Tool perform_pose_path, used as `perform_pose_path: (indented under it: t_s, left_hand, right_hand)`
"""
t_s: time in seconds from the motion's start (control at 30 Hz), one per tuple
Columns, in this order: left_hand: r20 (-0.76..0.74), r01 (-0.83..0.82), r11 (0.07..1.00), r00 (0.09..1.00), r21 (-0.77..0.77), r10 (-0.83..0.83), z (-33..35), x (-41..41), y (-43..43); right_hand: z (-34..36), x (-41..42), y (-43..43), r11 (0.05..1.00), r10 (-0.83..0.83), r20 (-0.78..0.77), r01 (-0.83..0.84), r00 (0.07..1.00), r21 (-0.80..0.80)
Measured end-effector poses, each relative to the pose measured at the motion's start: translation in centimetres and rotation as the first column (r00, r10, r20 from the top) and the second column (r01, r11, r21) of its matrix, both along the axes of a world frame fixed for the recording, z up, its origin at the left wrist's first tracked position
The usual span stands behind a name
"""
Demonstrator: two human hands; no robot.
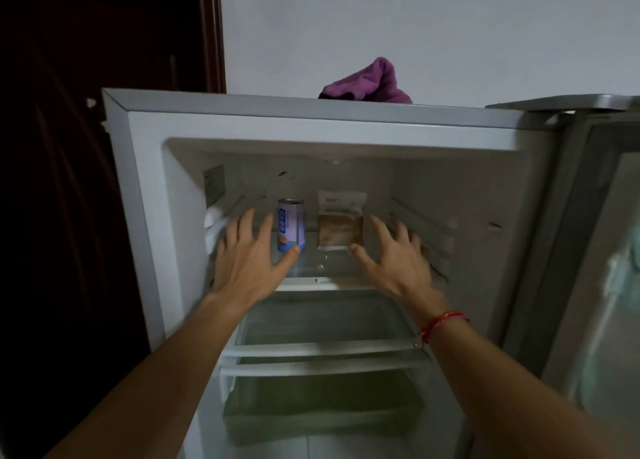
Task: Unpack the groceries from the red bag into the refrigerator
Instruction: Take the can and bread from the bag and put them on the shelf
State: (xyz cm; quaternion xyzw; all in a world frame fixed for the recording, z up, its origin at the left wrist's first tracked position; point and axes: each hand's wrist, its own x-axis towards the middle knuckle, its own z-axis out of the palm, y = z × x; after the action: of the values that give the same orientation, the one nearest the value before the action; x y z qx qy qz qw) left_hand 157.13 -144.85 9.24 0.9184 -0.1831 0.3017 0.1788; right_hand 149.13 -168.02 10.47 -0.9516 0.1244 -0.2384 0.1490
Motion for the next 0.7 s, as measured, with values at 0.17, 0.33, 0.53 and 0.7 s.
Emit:
perform_pose_path:
  t_s: [0.17,0.33,0.53,0.7]
  left_hand:
    - [0.017,-0.009,0.996,1.0,0.094,0.007,-0.7,-1.5,0.3]
    - [0.015,-0.012,0.994,1.0,0.108,0.01,-0.7,-2.7,0.3]
    - [0.012,-0.012,0.993,1.0,0.121,0.01,-0.6,-4.5,0.4]
    - [0.01,0.016,0.993,1.0,0.12,-0.017,-1.0,-6.3,0.9]
  right_hand:
    - [-0.3,-1.5,0.6,0.991,-0.034,-0.016,0.032,0.999,-0.127]
    - [-0.1,-2.4,0.9,0.983,-0.027,-0.028,0.022,0.999,-0.185]
    - [0.0,-3.5,0.7,0.978,-0.006,-0.019,0.001,1.0,-0.207]
    - [0.0,-5.3,1.1,0.975,-0.006,-0.017,0.002,1.0,-0.221]
